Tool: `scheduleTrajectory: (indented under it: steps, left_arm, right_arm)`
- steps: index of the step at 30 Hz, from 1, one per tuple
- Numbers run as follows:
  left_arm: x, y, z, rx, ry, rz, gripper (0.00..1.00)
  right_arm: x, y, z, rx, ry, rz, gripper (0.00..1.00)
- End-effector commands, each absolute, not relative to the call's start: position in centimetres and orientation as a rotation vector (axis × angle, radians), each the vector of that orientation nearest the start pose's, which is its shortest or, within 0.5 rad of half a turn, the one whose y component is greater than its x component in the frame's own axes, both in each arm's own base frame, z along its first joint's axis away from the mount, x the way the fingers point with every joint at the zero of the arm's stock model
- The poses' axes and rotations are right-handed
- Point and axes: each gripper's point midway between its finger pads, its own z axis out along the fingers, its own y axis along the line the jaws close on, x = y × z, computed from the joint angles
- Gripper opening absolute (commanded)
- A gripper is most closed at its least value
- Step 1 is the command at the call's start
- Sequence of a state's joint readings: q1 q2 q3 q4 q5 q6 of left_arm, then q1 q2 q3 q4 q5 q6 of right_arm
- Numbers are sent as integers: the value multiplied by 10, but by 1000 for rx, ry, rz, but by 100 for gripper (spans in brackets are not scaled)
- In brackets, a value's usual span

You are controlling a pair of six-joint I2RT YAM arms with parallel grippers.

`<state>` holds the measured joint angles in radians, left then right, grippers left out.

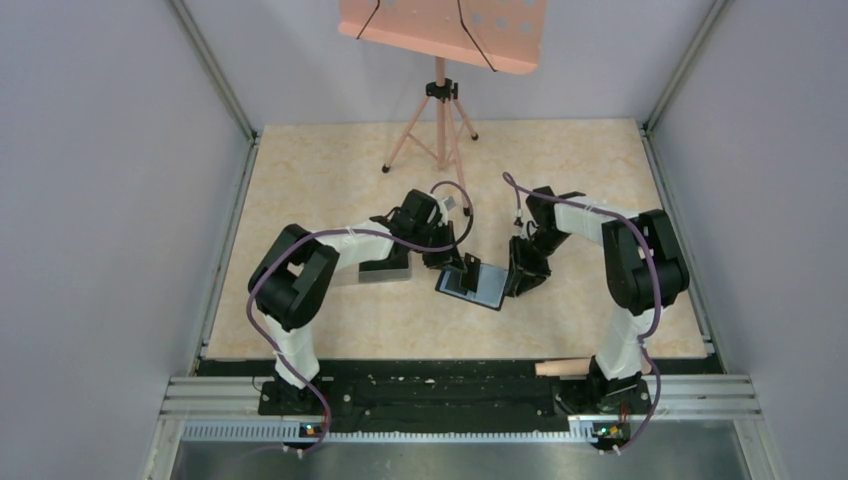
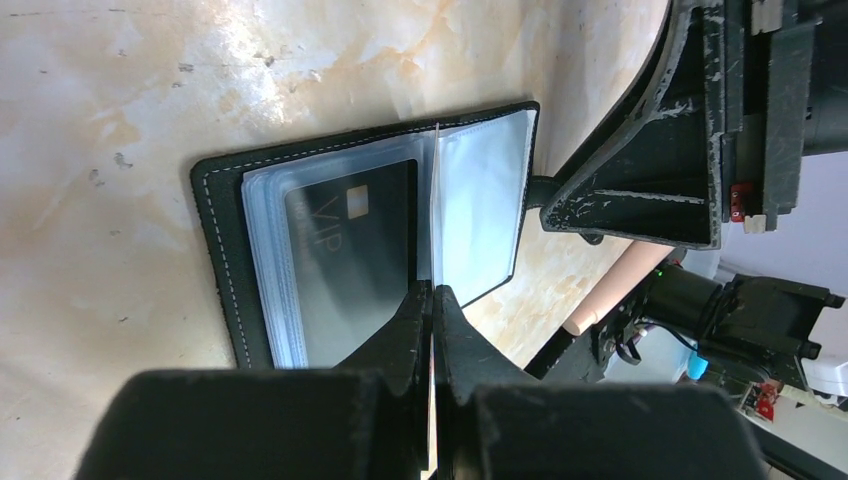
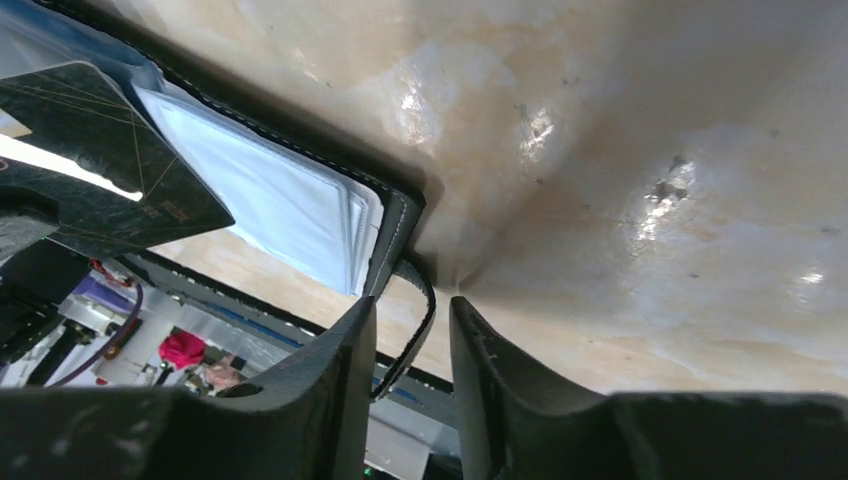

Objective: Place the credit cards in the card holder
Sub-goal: Insert the credit card into the card holder.

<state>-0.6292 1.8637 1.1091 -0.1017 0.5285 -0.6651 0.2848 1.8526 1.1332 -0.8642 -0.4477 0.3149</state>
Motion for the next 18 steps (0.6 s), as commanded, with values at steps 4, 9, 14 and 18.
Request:
scheduleTrajectory:
  steps: [4, 9, 14, 18]
  left_arm:
    - [285, -354, 71, 294, 2599, -1214, 0]
    - [283, -353, 69, 267, 2631, -1208, 0]
    - [274, -355, 69, 247, 2667, -1262, 0]
    - [267, -353, 66, 239, 2695, -1278, 0]
  right_arm:
    - [230, 163, 34, 31, 3205, 749, 21]
    - [235, 163, 29, 37, 3201, 745, 1]
    - [241, 163, 28, 32, 3188, 727, 0]
    - [245, 164, 28, 39, 3176, 721, 0]
